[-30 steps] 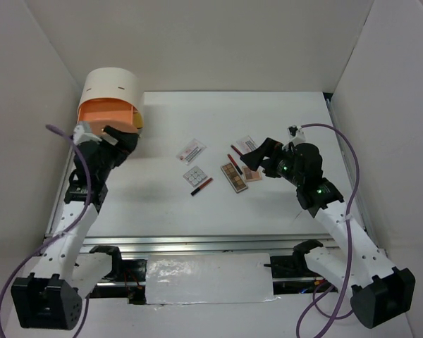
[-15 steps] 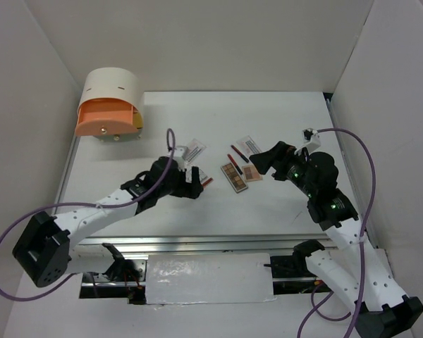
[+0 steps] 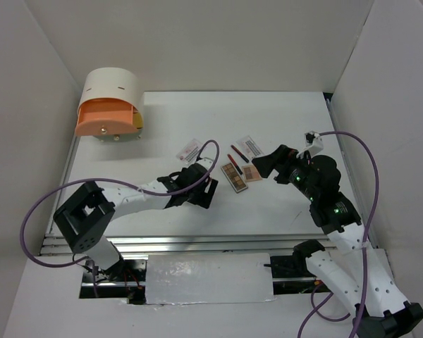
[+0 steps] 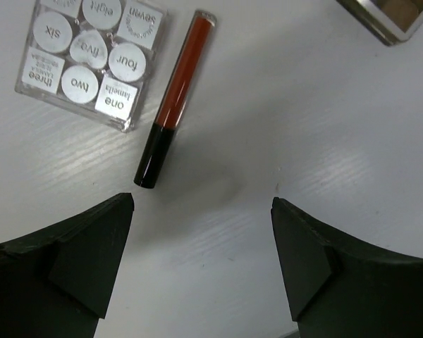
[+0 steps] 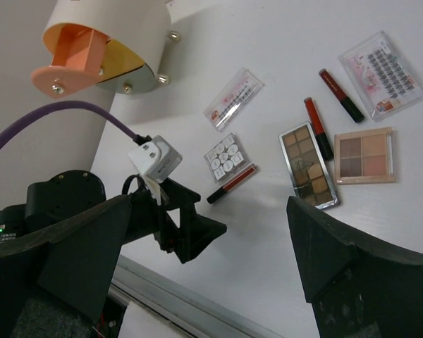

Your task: Organize the makeup

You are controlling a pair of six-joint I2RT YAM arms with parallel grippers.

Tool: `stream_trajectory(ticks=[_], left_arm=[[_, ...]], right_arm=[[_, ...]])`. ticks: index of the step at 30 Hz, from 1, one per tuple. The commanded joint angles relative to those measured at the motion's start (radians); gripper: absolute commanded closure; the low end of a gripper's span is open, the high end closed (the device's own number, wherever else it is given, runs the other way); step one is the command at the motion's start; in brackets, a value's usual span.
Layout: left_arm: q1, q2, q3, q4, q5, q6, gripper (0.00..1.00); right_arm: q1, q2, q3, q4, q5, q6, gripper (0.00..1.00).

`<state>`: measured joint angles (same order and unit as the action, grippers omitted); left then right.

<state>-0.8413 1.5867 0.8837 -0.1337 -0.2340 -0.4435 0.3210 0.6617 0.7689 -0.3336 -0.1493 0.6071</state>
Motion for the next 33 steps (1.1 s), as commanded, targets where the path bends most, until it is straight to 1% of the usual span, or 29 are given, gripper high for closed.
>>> stream_trajectory(ticks=[1,7,13,16,19,20,22,23,25,26,28,30,33], left_arm=[[0.001,0.059,0.078,0.006,-0.065,0.035,0.08],[0.001,0.163,0.142,0.006,-0.065,0.034,0.15],[0.001,0.176,0.146,-0.004,-0.088,0.011,0.17],[0.002,0.176,0.140,0.002,-0.084,0.012,0.20],[0.002,0.190,0.138,0.011,-0.051,0.014,0.29],[0.002,0.194,0.138,0.013,-0.045,0.009,0.36],[0.002,0.206,0.136,0.016,-0.034,0.008,0.43],[0.002,0.210,0.138,0.014,-0.031,0.005,0.49],[0.001,0.214,0.138,0.016,-0.024,0.002,0.55],[0.002,0.211,0.135,0.017,-0.018,0.000,0.61],[0.002,0.208,0.136,0.022,0.004,0.002,0.70],[0.001,0.213,0.144,0.019,0.018,0.008,0.74],[-0.001,0.208,0.161,0.011,0.056,0.017,0.90]], right_arm=[[-0.002,-0.013,0.020,-0.005,0.007,-0.023,0.00],[-0.002,-0.014,0.017,-0.010,0.011,-0.029,0.00],[-0.002,-0.019,0.015,-0.009,0.013,-0.032,0.00],[-0.002,-0.014,0.010,-0.004,0.010,-0.030,0.00],[-0.002,-0.008,0.010,-0.001,0.005,-0.027,0.00],[-0.002,-0.008,0.012,-0.002,0.005,-0.027,0.00],[-0.002,-0.013,0.012,-0.002,0.007,-0.027,0.00],[-0.002,-0.014,0.012,-0.002,0.010,-0.027,0.00],[-0.002,-0.017,0.015,-0.005,0.011,-0.027,0.00],[0.001,-0.016,0.015,-0.007,0.011,-0.029,0.00],[-0.002,-0.019,0.012,-0.007,0.016,-0.027,0.00],[0.000,-0.019,0.010,-0.005,0.016,-0.026,0.00],[-0.002,-0.020,0.012,-0.005,0.016,-0.026,0.00]])
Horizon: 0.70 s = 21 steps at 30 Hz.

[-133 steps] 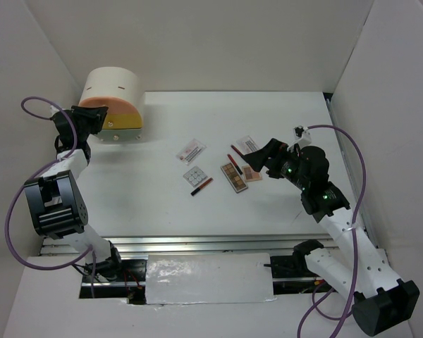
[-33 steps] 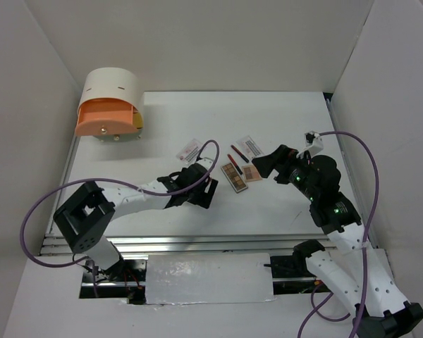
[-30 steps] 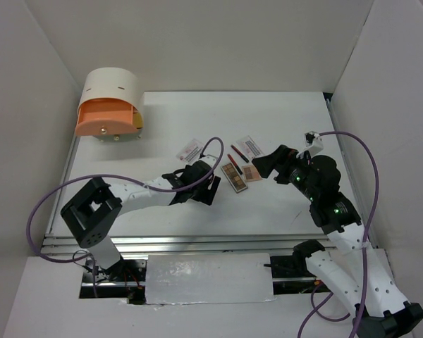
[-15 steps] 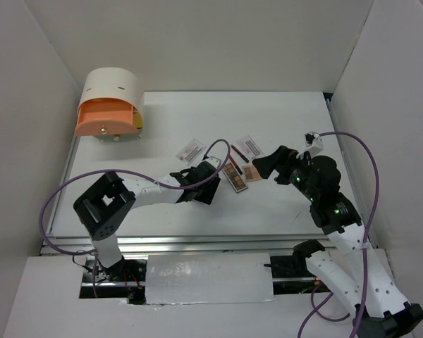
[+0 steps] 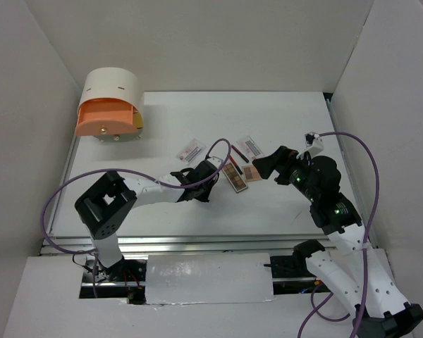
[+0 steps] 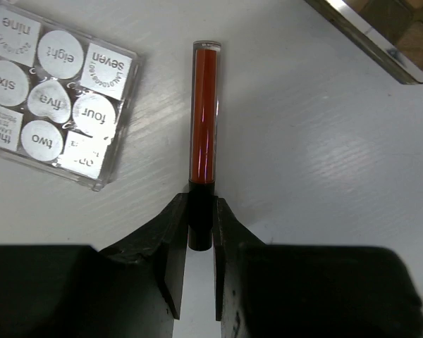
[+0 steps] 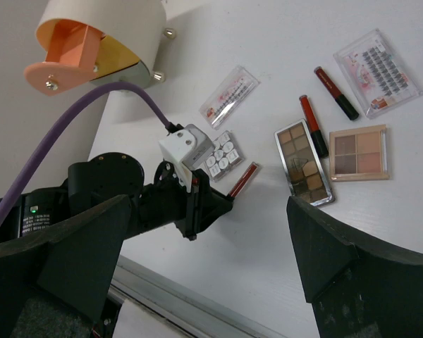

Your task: Organize the makeup

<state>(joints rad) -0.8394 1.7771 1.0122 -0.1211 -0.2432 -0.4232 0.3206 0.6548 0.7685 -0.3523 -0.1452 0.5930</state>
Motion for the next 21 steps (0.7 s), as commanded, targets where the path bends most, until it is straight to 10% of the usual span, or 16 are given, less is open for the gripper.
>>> stream_trajectory(ticks=[1,10,15,21], left_arm=[[-0.003,0.009,0.043,-0.008,0.093,-0.003,0.96],[0.009,-0.300,0.213,-0.103,-0.025,-0.070,0.95],[0.230,-0.332,0.428,-0.287,-0.094,-0.299,0.97],[0.594,-0.495,0.316,-0.193,0.001,-0.646,0.96]], right_arm=[[-0.002,-0.015,0.017,0.013,0.013,-0.012,0.00],[-0.002,-0.067,0.034,-0.004,0.036,-0.005,0.00],[0.000,-0.077,0.023,0.018,0.035,0.004,0.00],[-0.002,-0.055,0.032,0.021,0.004,0.001,0.00]])
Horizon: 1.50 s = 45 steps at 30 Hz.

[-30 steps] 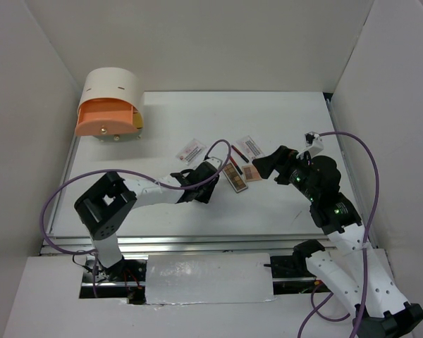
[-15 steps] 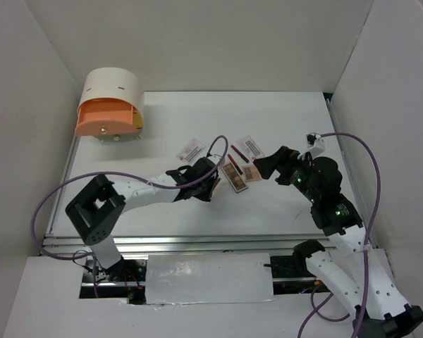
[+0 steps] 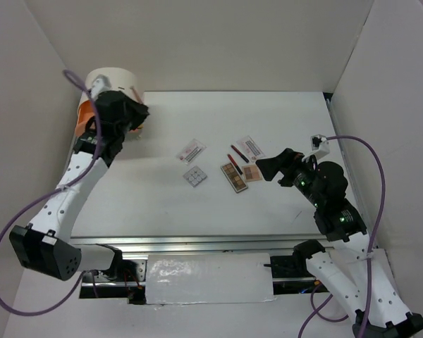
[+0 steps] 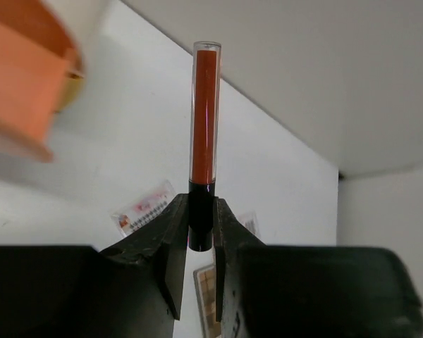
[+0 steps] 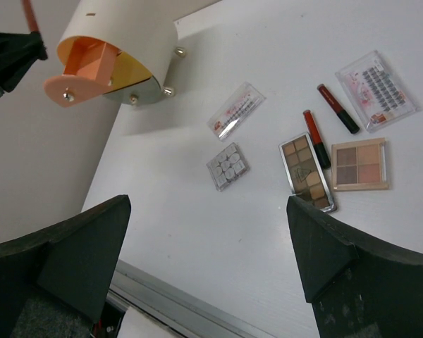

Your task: Organize the makeup

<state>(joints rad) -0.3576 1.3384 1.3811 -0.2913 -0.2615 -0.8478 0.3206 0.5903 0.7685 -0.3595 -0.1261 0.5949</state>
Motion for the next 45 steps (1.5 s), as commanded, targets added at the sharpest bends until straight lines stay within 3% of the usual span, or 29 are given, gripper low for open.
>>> stream_trajectory(ticks=[1,5,11,14,18,24,28,32,34,38,40,45], left_arm=[[0.144,-0.074,-0.057,-0.025,0.018,-0.282,0.96],[0.296,-0.062,-0.041,-0.031,0.027,-0.349,0.96],[0.425,0.019,0.015,-0.029,0.107,-0.379,0.97],[0.448,0.031,-0.007,-0.054,0.084,-0.433,0.96],[0.460,0.021,-0.088,0.055,0.085,-0.445,0.92],[0.462,0.119,0.027,0.023,0.099,-0.404,0.83],[0.471,0.143,0.015,0.044,0.108,-0.422,0.72],[0.479,0.139,-0.016,0.064,0.130,-0.433,0.53],[0.479,0.130,-0.023,0.064,0.137,-0.435,0.37],[0.479,0.096,-0.040,0.110,0.148,-0.424,0.26],[0.477,0.081,-0.018,0.127,0.162,-0.399,0.27],[0.373,0.135,0.129,0.161,0.217,-0.184,0.20]], right_arm=[[-0.002,0.009,0.032,0.030,-0.017,-0.001,0.00],[-0.002,0.005,0.022,0.044,-0.027,-0.001,0.00],[0.000,0.009,0.005,0.062,-0.053,0.000,0.00],[-0.002,0.011,-0.001,0.063,-0.056,0.002,0.00],[-0.002,0.005,-0.001,0.059,-0.055,0.000,0.00],[-0.002,0.008,-0.008,0.065,-0.060,0.003,0.00],[-0.002,0.016,-0.009,0.065,-0.061,0.003,0.00],[0.000,0.016,-0.009,0.062,-0.058,0.000,0.00],[0.000,0.022,-0.009,0.065,-0.058,0.002,0.00],[-0.002,0.025,-0.006,0.067,-0.066,0.003,0.00],[-0.002,0.026,-0.009,0.068,-0.061,0.003,0.00],[-0.002,0.031,-0.009,0.067,-0.038,0.002,0.00]])
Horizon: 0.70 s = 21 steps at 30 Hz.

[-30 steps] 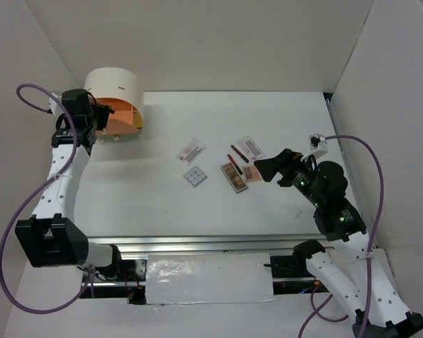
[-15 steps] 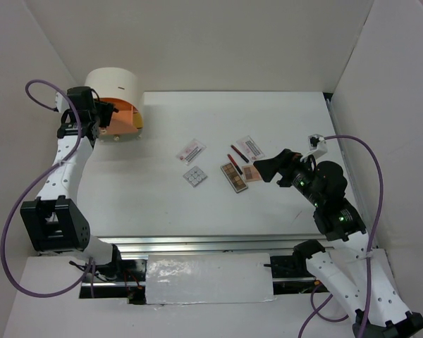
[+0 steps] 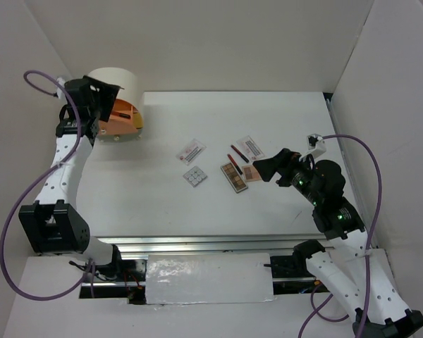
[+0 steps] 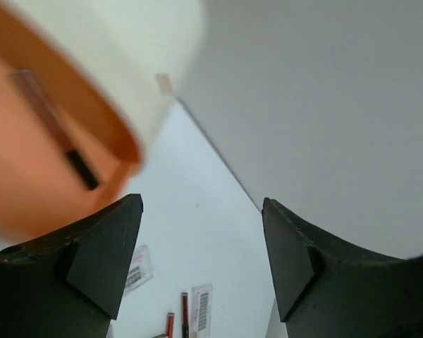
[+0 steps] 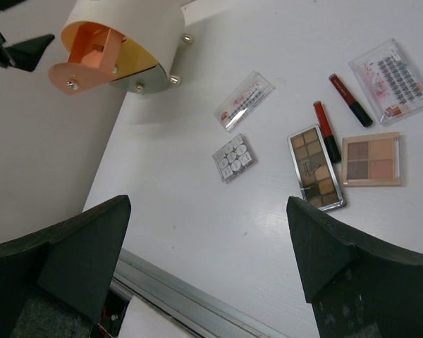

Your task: Organize the makeup

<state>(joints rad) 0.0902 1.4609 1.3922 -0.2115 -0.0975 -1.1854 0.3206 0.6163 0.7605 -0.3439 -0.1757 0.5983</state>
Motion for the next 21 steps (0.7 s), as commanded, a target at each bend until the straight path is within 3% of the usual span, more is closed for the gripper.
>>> stream_trajectory(ticks=[1,4,5,9,14,21], left_arm=[[-0.105,0.042,0.221,0.063,0.067,0.253,0.18],[-0.272,0.188,0.422,-0.061,0.071,0.438,0.12],[-0.315,0.272,0.473,-0.165,0.049,0.467,0.11],[-0.551,0.455,0.623,-0.299,-0.053,0.517,0.01],[-0.687,0.597,0.607,-0.321,-0.137,0.458,0.01],[-0.756,0.743,0.656,-0.313,-0.172,0.406,0.05]], right_arm=[[0.000,0.010,0.002,0.052,0.021,-0.002,0.00],[-0.002,0.008,0.008,0.034,0.076,0.014,0.00],[-0.002,0.002,0.008,0.028,0.099,0.035,0.00],[-0.005,-0.056,0.008,-0.050,0.283,0.116,0.00],[-0.006,-0.125,0.025,-0.132,0.438,0.158,0.00],[-0.008,-0.142,0.013,-0.124,0.314,0.112,0.00]])
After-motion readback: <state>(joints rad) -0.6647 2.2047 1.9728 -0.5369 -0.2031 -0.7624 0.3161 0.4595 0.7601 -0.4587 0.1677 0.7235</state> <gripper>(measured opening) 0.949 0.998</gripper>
